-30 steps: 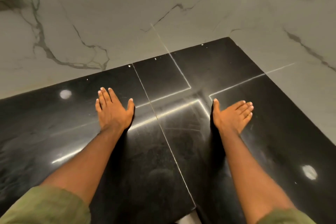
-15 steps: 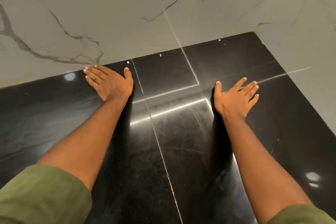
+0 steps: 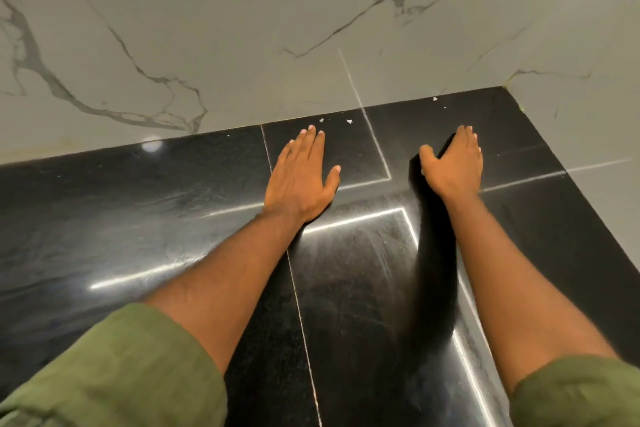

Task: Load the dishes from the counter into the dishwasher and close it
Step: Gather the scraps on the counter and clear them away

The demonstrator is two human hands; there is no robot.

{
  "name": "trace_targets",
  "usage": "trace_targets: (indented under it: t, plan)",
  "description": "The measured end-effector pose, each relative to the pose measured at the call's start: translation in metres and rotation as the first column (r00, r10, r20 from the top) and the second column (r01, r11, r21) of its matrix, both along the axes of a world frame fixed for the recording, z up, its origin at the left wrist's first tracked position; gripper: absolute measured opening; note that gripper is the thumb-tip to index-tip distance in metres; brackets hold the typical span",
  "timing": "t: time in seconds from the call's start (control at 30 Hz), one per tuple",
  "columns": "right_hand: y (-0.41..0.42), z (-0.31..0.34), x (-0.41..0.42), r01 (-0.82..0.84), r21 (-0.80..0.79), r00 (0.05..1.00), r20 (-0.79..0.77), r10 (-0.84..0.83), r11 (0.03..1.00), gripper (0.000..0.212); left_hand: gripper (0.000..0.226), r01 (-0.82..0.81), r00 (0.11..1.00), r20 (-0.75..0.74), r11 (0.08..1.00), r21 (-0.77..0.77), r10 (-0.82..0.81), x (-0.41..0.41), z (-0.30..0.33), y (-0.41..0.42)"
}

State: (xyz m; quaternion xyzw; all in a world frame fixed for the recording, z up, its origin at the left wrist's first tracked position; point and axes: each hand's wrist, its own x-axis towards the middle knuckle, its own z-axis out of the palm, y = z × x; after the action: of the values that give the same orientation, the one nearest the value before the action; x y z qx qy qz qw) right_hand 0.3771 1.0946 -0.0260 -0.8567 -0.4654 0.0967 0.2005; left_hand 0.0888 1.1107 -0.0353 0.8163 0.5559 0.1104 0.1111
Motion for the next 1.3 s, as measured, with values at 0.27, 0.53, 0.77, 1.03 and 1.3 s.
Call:
trace_targets:
  t: [0.27, 0.53, 0.77, 1.03, 1.3]
  plan:
    - [0.099, 0.007, 0.005, -0.072, -0.144, 0.997, -0.014, 0.071, 0.987, 0.094, 0.082, -0.094, 0.996, -0.008, 0.996, -0.005, 0.094, 0.002, -0.004, -0.001]
    - [0.047, -0.002, -0.092, -0.572, 0.052, 0.820, 0.060, 0.569, 0.819, 0.062, 0.083, -0.122, 0.992, -0.040, 0.992, -0.012, 0.122, 0.004, -0.002, -0.002]
    - [0.049, 0.006, -0.112, -0.509, 0.199, 0.844, -0.076, 0.531, 0.837, 0.049, 0.084, -0.164, 0.986, -0.038, 0.987, 0.002, 0.163, 0.004, -0.001, -0.004]
    - [0.057, 0.006, -0.141, -0.798, 0.092, 0.594, -0.045, 0.803, 0.596, 0.051, 0.079, -0.267, 0.964, 0.022, 0.963, 0.034, 0.266, 0.005, -0.003, -0.005]
    - [0.051, 0.005, -0.138, -0.528, 0.354, 0.654, -0.411, 0.636, 0.772, 0.044, 0.057, -0.402, 0.649, 0.647, 0.903, -0.154, 0.400, -0.008, 0.005, -0.002]
